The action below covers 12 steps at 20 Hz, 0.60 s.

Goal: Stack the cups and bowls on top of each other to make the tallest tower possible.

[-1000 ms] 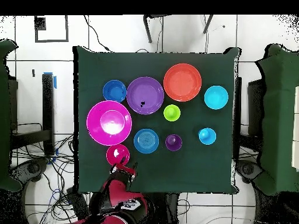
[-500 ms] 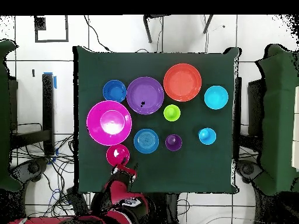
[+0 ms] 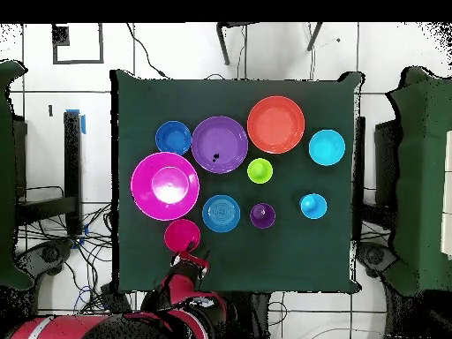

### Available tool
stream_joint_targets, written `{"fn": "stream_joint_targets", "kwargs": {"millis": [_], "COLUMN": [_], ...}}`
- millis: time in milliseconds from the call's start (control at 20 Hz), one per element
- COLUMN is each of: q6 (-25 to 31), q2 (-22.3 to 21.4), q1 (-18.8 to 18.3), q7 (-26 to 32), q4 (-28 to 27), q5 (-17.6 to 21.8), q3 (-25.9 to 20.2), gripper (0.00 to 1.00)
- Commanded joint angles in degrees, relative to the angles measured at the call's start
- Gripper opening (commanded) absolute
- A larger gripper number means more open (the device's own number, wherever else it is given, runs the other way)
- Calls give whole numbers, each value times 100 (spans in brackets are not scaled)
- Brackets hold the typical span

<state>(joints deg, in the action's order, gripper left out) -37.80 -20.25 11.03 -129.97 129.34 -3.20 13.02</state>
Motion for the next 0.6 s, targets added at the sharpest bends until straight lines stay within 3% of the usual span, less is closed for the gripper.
{"fn": "stream_joint_targets", "kwargs": {"millis": [50,600], "q6": [-79,43], "q2": [226,47], "q1": [-84,-51], "q7": [-1162,-1142], "q4": [-677,-567], "q5": [-193,-230], "q3": [-789,-810], "gripper": [100,100]}}
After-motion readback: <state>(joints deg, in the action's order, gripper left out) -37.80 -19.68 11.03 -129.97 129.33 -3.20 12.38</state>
